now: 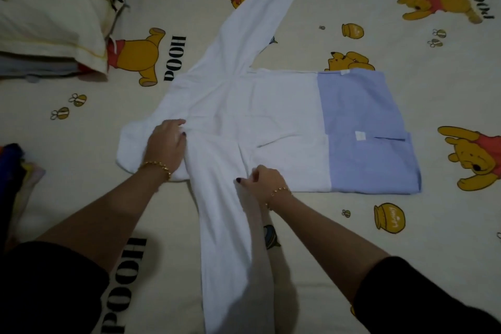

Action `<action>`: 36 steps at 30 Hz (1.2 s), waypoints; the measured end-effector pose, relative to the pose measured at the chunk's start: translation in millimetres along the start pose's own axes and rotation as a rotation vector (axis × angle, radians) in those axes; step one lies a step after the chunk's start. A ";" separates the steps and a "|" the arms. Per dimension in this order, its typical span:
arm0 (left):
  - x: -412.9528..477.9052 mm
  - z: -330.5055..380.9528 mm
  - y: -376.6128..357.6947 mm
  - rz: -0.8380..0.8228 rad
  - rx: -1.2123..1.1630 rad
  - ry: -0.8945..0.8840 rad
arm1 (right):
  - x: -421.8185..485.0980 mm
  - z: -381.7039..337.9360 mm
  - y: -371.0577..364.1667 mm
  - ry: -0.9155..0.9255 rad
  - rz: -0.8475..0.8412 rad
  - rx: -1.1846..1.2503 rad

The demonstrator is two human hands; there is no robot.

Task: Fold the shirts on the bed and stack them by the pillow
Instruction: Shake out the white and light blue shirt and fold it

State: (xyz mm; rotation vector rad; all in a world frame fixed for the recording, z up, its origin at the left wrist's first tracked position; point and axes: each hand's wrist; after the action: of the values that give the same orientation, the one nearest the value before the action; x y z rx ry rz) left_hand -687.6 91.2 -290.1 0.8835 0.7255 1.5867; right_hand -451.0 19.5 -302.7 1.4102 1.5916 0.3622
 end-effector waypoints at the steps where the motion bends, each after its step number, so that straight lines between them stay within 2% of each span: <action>1: -0.5 4.8 -0.3 -0.024 -0.007 -0.045 | -1.1 -1.1 -5.0 -0.018 -0.003 0.003; 3: 1.5 17.1 -3.2 -0.068 -0.019 -0.151 | 1.1 -0.6 -6.2 -0.049 0.032 0.047; 6: 13.3 34.5 -17.8 -0.098 -0.003 -0.254 | 7.4 3.7 4.4 -0.122 0.139 0.400; 8: 21.5 48.3 -30.4 -0.152 0.012 -0.250 | 9.9 8.0 17.9 -0.161 0.257 0.582; 10: 25.8 59.2 -42.4 -0.275 0.072 -0.219 | 16.3 12.2 32.0 -0.194 0.291 0.618; 12: 27.8 66.8 -49.7 -0.325 0.111 -0.193 | 25.3 15.7 41.9 -0.267 0.196 0.619; 15: 29.9 73.7 -51.2 -0.267 0.015 -0.097 | 30.6 21.9 47.7 -0.412 -0.090 0.624; 18: 33.4 75.5 -51.6 -0.271 0.017 -0.080 | 26.9 23.2 52.3 -0.490 -0.397 0.765; 20: 36.8 73.3 -53.6 -0.275 0.014 -0.073 | 27.4 26.3 58.2 -0.500 -0.488 0.869; 24: 41.9 67.8 -61.2 -0.234 0.030 -0.059 | 36.2 41.6 91.6 -0.526 -0.527 1.026; 31: 39.6 70.6 -74.0 -0.179 0.100 -0.048 | 56.7 94.6 184.2 -0.473 -0.660 0.722; 36: 33.9 71.5 -82.4 -0.149 0.149 -0.041 | 81.5 133.1 219.7 -0.473 -0.560 0.679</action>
State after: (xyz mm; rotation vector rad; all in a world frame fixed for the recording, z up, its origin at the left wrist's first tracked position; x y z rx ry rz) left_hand -587.2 139.4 -315.3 0.9448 0.8688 1.3927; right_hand -203.6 109.3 -244.8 1.3032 1.6752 -0.8529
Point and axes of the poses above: each hand's wrist, its own x-axis towards the middle knuckle, its own y-axis out of the back of the hand, z = x × y, and after that the axes turned 11 degrees about z, right-handed
